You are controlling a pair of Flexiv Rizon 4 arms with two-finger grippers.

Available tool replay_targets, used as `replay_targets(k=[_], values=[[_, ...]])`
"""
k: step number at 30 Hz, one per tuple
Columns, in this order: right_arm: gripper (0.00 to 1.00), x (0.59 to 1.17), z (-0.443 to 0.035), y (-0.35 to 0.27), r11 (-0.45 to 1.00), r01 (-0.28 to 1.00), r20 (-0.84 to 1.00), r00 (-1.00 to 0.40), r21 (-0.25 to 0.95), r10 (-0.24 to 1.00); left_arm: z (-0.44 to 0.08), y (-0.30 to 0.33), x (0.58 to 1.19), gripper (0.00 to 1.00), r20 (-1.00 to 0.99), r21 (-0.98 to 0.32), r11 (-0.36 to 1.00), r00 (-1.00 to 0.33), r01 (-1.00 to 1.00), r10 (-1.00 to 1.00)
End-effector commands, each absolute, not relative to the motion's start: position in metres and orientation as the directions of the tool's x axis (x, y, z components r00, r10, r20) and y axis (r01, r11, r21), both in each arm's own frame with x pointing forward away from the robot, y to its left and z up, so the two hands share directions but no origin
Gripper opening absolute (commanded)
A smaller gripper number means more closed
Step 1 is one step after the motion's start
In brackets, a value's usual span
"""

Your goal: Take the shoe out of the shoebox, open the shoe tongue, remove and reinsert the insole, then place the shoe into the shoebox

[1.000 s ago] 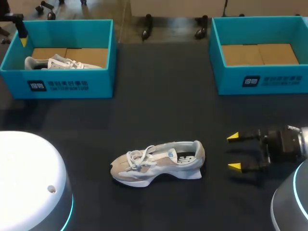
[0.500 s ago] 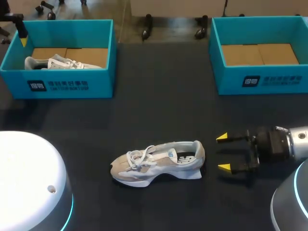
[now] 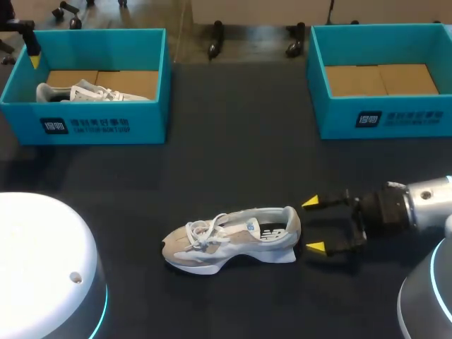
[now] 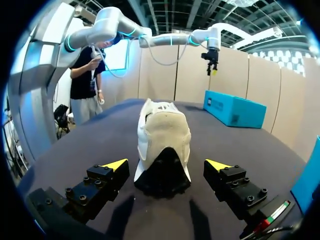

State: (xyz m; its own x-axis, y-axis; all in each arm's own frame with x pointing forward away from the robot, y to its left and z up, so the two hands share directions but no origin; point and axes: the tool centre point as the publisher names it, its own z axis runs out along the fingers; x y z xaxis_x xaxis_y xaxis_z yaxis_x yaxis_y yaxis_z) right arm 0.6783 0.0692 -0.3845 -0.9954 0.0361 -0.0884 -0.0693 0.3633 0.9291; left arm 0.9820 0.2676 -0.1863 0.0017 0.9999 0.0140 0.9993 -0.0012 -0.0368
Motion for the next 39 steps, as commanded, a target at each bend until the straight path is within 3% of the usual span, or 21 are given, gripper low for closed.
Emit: replay_targets(k=[1, 39], values=[[1.0, 0.689, -0.391, 0.087, 0.374, -0.068, -0.08, -0.997, 0.925, 0.016, -0.186, 0.268, 0.982, 1.0, 0.017, -0.038, -0.002, 0.003, 0.999, 1.0], [1.0, 0.68, -0.406, 0.114, 0.316, -0.084, -0.082, -0.996, 0.945, -0.02, -0.186, 0.268, 0.982, 1.0, 0.017, -0.038, -0.002, 0.003, 0.999, 1.0]])
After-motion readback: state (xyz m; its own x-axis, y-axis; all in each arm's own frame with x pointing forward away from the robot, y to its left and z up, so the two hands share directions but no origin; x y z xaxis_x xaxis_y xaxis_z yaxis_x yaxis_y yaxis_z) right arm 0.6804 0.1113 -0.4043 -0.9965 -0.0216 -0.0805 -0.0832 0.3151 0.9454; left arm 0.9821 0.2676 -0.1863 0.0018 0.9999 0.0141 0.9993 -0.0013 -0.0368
